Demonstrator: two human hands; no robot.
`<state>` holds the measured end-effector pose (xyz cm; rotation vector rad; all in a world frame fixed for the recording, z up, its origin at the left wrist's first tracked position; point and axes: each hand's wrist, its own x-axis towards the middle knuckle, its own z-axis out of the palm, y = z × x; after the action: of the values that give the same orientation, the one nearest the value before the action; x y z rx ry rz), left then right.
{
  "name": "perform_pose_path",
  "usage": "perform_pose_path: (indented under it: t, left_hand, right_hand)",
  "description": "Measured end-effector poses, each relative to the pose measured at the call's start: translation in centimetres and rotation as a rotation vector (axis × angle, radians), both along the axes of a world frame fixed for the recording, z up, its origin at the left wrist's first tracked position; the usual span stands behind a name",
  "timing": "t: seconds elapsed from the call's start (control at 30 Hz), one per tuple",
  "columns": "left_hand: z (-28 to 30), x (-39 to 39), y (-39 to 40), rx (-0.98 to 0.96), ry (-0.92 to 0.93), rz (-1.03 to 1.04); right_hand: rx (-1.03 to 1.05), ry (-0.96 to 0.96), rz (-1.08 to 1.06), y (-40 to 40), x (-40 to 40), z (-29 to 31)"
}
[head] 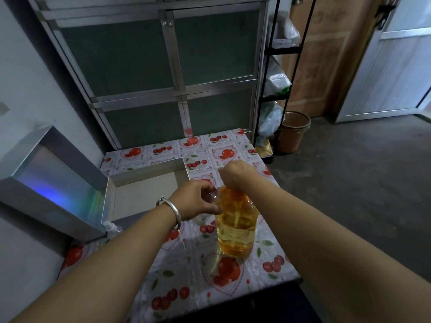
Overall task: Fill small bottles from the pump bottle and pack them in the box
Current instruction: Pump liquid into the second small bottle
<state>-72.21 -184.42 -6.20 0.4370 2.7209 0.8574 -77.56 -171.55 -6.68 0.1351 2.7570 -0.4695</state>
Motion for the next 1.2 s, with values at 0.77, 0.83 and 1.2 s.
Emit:
perform_pose_path:
  t: [0.77, 0.83, 1.2]
  left_hand:
    - [0.4, 0.0, 0.2, -0.020, -0.014, 0.002]
    - [0.3, 0.1, 0.2, -0.020, -0.012, -0.005]
    - [0.3, 0.1, 0.2, -0.014, -0.009, -0.006]
  right_hand:
    - [-0.035, 0.026, -0.052, 0.0, 0.4, 0.4]
    - [-0.038, 0.000, -0.033, 0.1, 0.3, 0.3]
    - [-0.016, 0.043, -0.040, 0.1, 0.4, 0.4]
